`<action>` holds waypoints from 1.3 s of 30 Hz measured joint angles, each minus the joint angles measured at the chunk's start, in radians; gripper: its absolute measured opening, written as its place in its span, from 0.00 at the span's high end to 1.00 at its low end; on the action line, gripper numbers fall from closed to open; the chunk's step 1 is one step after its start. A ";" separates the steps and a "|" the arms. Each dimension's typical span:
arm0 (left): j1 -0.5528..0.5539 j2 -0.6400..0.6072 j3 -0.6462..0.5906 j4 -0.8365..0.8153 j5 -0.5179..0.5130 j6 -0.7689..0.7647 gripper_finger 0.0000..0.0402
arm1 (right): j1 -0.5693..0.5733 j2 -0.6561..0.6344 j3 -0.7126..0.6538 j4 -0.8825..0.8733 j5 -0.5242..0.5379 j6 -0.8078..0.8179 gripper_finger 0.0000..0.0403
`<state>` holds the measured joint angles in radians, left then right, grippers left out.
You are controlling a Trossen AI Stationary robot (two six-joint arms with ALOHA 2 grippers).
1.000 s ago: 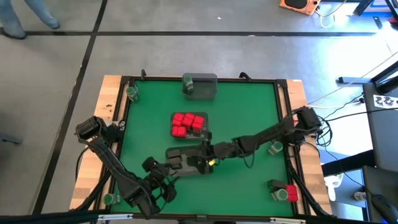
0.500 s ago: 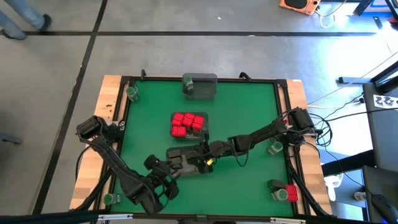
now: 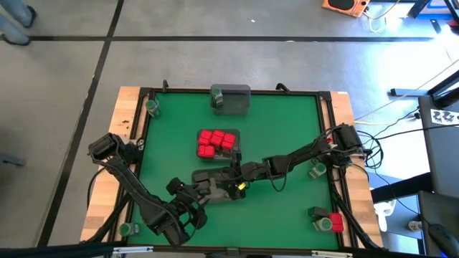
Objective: Sort spices by type
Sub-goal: Put the black seasoning can into the bottom gray bin, then put the green seasoning bottle into the top gray bin
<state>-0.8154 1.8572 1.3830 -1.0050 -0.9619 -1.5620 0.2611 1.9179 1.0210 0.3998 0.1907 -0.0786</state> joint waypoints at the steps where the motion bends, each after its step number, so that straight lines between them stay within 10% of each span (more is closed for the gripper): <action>1: 0.000 0.000 0.000 0.000 0.000 0.000 0.19 | 0.000 0.000 0.000 0.000 0.000 0.000 0.52; 10: 0.000 0.000 0.000 0.000 0.000 -0.003 0.19 | 0.002 -0.032 -0.001 -0.046 0.000 0.003 0.33; 26: 0.012 0.000 0.000 0.021 0.017 -0.011 0.19 | 0.023 -0.390 -0.002 -0.484 -0.024 -0.004 0.32; 39: 0.281 -0.076 0.000 -0.142 0.126 0.126 0.19 | 0.020 -0.691 -0.160 -0.727 0.127 0.002 0.32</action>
<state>-0.5343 1.7816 1.3835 -1.1471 -0.8360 -1.4361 0.2810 1.2267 0.8610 -0.3275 0.3176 -0.0761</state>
